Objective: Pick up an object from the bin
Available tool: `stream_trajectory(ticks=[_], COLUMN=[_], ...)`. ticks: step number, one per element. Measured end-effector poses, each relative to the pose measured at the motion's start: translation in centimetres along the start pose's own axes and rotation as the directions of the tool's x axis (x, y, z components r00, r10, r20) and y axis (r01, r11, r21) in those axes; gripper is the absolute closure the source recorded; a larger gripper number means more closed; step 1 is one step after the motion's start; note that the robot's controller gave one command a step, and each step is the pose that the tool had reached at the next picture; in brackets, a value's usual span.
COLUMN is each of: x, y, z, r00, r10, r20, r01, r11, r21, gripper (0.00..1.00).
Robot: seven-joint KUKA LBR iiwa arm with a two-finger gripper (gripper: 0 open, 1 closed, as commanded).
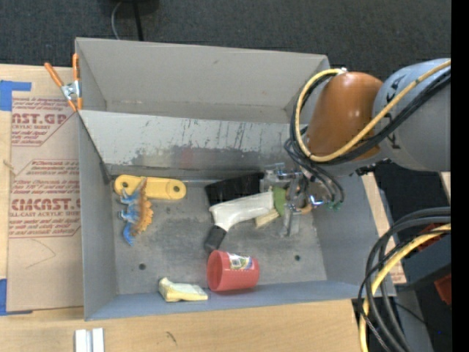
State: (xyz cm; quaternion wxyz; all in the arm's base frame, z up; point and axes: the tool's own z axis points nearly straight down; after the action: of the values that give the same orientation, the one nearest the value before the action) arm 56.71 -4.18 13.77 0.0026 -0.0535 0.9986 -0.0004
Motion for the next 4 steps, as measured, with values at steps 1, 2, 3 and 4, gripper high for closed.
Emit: stream_trajectory(ticks=[1,2,3,4], x=[0.2,-0.7,-0.5,-1.4], y=[0.6,1.1,1.2,0.7], z=[3.1,1.8,5.1,6.3], r00=[0.999,1.0,0.996,0.997], r10=[-0.047,-0.002,-0.09,-0.081], r20=[-0.006,-0.002,0.005,0.01], r01=[0.046,0.002,0.09,0.081], r11=[0.999,1.0,0.996,0.997], r21=[-0.001,-0.002,0.001,-0.002], gripper=[0.0,0.0,0.0,1.0])
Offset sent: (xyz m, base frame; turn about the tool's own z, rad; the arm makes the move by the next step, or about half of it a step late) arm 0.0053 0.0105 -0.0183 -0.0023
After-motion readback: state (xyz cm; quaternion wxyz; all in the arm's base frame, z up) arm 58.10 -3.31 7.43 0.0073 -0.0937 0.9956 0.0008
